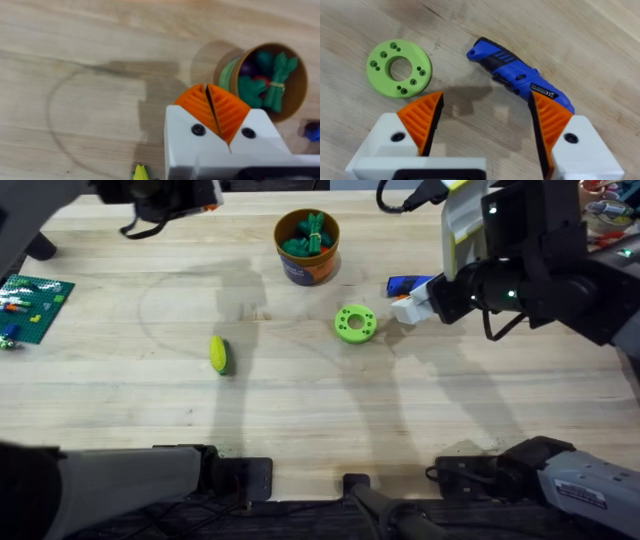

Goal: Pick up the gripper from the table and insert it into the empty holder that is missing its gripper. Then pick up a screw, insert it into the mounting hole, and use the screwdriver to tighten it. Finally, clean up the table by picking up the vegetable and placing it into the bucket.

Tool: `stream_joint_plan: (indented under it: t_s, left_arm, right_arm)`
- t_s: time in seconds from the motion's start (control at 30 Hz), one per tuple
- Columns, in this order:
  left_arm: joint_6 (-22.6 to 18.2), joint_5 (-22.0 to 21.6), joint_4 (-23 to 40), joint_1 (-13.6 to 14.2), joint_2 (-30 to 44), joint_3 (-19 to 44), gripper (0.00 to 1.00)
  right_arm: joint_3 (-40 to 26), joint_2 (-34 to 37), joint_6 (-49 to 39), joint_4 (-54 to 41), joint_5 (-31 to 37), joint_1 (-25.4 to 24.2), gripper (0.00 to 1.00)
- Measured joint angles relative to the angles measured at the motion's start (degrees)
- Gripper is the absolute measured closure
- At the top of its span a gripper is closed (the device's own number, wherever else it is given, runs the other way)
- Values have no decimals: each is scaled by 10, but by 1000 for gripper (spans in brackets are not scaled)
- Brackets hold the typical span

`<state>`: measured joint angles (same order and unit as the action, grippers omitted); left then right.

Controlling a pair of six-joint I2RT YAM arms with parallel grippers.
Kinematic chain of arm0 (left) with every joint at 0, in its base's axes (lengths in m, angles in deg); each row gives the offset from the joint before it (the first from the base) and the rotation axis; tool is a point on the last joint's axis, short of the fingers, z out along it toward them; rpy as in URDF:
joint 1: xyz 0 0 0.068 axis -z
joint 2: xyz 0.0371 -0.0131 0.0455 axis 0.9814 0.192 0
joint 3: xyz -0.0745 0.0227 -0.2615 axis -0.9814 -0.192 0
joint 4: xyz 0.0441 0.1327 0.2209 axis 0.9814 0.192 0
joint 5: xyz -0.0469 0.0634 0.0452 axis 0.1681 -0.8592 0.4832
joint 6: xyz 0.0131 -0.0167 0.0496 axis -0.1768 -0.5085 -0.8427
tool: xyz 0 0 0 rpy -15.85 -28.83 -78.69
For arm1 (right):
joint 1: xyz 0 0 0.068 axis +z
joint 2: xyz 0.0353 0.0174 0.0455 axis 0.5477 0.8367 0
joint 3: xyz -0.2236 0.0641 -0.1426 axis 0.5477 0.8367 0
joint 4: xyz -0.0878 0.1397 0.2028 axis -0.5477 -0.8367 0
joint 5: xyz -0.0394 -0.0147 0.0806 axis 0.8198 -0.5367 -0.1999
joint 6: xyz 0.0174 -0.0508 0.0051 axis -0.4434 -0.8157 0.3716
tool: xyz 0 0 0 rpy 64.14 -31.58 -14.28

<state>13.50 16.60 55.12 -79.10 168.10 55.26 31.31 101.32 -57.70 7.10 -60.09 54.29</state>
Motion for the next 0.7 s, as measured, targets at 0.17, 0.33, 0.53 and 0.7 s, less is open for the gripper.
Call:
stream_joint_plan:
  t_s: [0.17,0.33,0.53,0.7]
  left_arm:
    - [1,0,-7,2,10,-3,977]
    - [1,1,22,2,5,-3,977]
    - [1,2,87,2,5,-2,995]
    - [2,1,169,2,5,-1,352]
  right_arm:
    - [0,0,0,-5,0,0,24]
    - [0,0,0,-9,0,0,24]
    - [0,0,0,-10,0,0,24]
    - [0,0,0,-10,0,0,24]
